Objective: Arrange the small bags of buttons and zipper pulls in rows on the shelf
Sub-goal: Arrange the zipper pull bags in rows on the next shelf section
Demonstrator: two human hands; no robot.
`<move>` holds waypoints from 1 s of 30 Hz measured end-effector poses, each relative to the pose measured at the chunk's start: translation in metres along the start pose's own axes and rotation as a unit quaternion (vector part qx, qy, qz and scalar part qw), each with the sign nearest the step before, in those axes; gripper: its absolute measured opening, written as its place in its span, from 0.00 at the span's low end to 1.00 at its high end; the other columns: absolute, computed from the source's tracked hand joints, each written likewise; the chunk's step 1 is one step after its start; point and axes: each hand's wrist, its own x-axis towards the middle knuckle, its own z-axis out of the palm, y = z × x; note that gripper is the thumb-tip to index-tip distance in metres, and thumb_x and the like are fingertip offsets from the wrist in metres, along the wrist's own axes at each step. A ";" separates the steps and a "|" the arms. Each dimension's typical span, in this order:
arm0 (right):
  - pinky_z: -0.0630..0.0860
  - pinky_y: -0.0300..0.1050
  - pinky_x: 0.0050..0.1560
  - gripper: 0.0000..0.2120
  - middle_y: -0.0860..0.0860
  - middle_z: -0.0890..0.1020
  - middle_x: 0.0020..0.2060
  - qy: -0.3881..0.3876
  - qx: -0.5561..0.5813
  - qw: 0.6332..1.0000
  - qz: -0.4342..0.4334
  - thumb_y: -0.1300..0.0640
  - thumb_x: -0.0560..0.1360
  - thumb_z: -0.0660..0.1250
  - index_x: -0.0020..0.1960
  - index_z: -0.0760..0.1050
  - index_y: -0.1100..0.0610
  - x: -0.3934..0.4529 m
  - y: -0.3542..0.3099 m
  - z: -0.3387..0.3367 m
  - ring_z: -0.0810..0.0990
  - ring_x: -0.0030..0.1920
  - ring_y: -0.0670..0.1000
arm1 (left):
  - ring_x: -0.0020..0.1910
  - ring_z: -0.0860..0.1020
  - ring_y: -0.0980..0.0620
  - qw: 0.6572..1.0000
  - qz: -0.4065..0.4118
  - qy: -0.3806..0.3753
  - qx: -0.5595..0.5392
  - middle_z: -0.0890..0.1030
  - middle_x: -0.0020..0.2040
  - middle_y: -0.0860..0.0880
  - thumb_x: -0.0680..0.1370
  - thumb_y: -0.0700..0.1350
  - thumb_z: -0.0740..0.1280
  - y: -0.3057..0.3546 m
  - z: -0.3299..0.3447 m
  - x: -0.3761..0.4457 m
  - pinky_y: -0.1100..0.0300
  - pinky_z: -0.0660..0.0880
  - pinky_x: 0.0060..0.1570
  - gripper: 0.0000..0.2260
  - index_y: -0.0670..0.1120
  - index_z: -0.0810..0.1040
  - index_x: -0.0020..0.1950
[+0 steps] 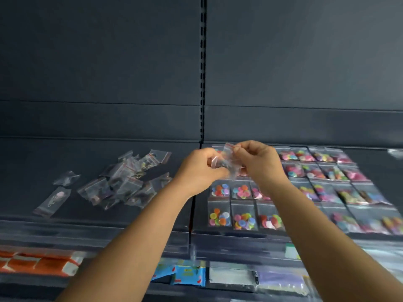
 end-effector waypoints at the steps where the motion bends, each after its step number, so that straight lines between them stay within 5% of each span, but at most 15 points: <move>1: 0.79 0.44 0.34 0.11 0.49 0.84 0.32 0.006 0.009 1.000 0.001 0.60 0.76 0.66 0.35 0.79 0.53 -0.002 0.001 -0.017 0.81 0.33 0.47 | 0.34 0.75 0.55 1.000 0.006 -0.006 -0.022 0.80 0.37 0.51 0.69 0.46 0.73 0.010 0.013 0.003 0.58 0.72 0.36 0.05 0.51 0.79 0.42; 4: 0.79 0.44 0.34 0.12 0.50 0.83 0.32 0.025 0.024 0.999 0.004 0.60 0.76 0.66 0.35 0.79 0.53 -0.010 0.004 -0.073 0.80 0.34 0.49 | 0.31 0.73 0.57 0.998 0.030 -0.011 -0.057 0.79 0.33 0.53 0.72 0.43 0.70 0.042 0.058 0.011 0.60 0.70 0.35 0.01 0.49 0.80 0.41; 9: 0.75 0.39 0.30 0.11 0.48 0.80 0.28 0.052 0.021 0.998 0.026 0.60 0.75 0.67 0.34 0.78 0.54 -0.022 0.012 -0.167 0.77 0.31 0.46 | 0.41 0.76 0.66 0.997 0.036 -0.018 -0.061 0.80 0.44 0.58 0.71 0.46 0.72 0.097 0.136 0.020 0.71 0.72 0.37 0.11 0.52 0.77 0.52; 13: 0.74 0.43 0.33 0.08 0.53 0.79 0.31 0.066 0.011 0.997 0.028 0.59 0.75 0.67 0.38 0.79 0.58 -0.032 0.019 -0.234 0.76 0.32 0.49 | 0.24 0.70 0.61 0.996 0.057 -0.050 -0.041 0.75 0.27 0.56 0.71 0.46 0.71 0.137 0.192 0.024 0.67 0.66 0.25 0.04 0.49 0.79 0.37; 17: 0.73 0.36 0.32 0.02 0.49 0.83 0.32 0.031 0.040 0.998 0.041 0.58 0.72 0.72 0.43 0.81 0.56 -0.044 0.026 -0.289 0.78 0.30 0.44 | 0.26 0.70 0.57 0.994 0.053 -0.067 -0.070 0.76 0.27 0.55 0.71 0.47 0.72 0.169 0.236 0.028 0.60 0.67 0.29 0.06 0.49 0.79 0.35; 20: 0.77 0.40 0.37 0.04 0.50 0.83 0.33 0.058 0.036 0.996 0.053 0.64 0.70 0.72 0.41 0.81 0.56 -0.048 0.035 -0.321 0.80 0.34 0.47 | 0.33 0.77 0.54 0.991 0.042 -0.090 -0.090 0.83 0.37 0.48 0.71 0.46 0.72 0.187 0.263 0.031 0.53 0.75 0.34 0.05 0.46 0.81 0.43; 23: 0.78 0.44 0.41 0.05 0.52 0.82 0.33 0.130 0.035 0.989 0.068 0.65 0.70 0.71 0.40 0.80 0.57 -0.050 0.044 -0.346 0.79 0.35 0.49 | 0.38 0.80 0.56 0.979 -0.004 -0.112 -0.170 0.83 0.42 0.53 0.71 0.45 0.73 0.198 0.285 0.040 0.62 0.78 0.37 0.08 0.49 0.79 0.48; 27: 0.76 0.43 0.38 0.07 0.51 0.81 0.32 0.193 0.047 0.977 0.073 0.66 0.71 0.70 0.39 0.80 0.56 -0.049 0.053 -0.373 0.77 0.33 0.48 | 0.40 0.79 0.52 0.957 -0.041 -0.153 -0.244 0.82 0.40 0.49 0.75 0.45 0.70 0.205 0.307 0.056 0.55 0.78 0.48 0.03 0.46 0.81 0.44; 30: 0.76 0.39 0.36 0.06 0.49 0.81 0.30 0.219 0.044 0.972 0.075 0.66 0.70 0.70 0.38 0.81 0.55 -0.046 0.058 -0.387 0.77 0.31 0.46 | 0.37 0.79 0.54 0.952 -0.038 -0.159 -0.258 0.83 0.37 0.50 0.75 0.44 0.70 0.213 0.322 0.070 0.61 0.79 0.42 0.04 0.46 0.82 0.41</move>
